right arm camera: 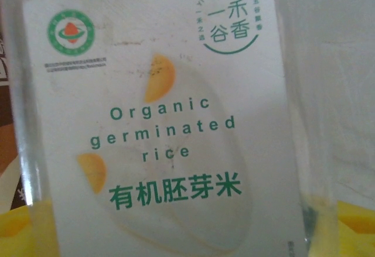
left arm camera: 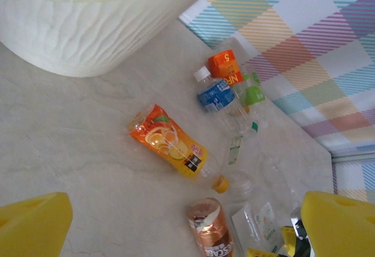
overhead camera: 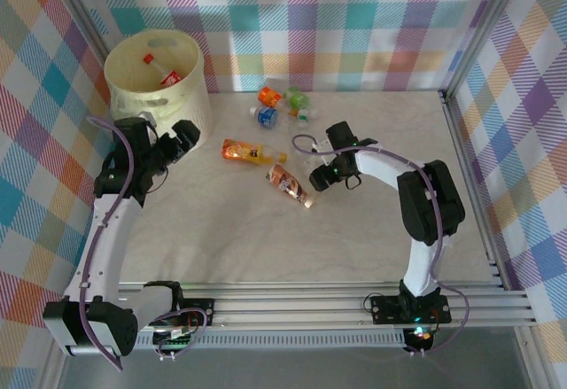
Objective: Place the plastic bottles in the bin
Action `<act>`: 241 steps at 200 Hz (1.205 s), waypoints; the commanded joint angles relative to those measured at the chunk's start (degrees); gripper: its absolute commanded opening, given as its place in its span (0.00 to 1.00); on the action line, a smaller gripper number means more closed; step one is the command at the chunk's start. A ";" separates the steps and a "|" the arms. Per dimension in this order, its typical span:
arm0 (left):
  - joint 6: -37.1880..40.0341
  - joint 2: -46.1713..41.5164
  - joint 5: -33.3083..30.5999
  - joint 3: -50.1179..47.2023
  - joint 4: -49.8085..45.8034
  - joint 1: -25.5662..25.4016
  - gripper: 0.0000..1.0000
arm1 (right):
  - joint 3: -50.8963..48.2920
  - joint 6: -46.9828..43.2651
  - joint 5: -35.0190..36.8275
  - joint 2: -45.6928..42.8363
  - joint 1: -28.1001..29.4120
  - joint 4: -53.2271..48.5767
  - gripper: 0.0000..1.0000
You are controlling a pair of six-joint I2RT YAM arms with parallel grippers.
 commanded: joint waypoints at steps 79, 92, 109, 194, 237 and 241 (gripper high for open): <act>-4.08 -3.24 15.01 -5.44 11.21 -8.52 1.00 | -9.93 14.24 -3.01 -18.35 1.97 11.16 0.61; -4.39 -3.01 14.92 -6.57 14.95 -11.89 1.00 | -12.14 16.51 -3.95 -21.15 2.70 13.73 0.60; -5.07 -1.67 15.01 -8.28 19.59 -15.97 1.00 | -15.02 19.58 -5.80 -24.68 3.56 17.97 0.58; -2.86 6.36 17.99 -5.24 28.36 -25.59 1.00 | -15.15 23.67 -15.02 -28.74 9.72 26.13 0.57; -3.72 8.68 12.13 -4.42 26.84 -27.49 1.00 | -12.87 25.30 -20.59 -26.90 12.23 29.25 0.58; -4.06 8.97 11.83 -4.50 27.05 -27.49 1.00 | -12.67 25.26 -21.01 -26.68 12.53 29.51 0.58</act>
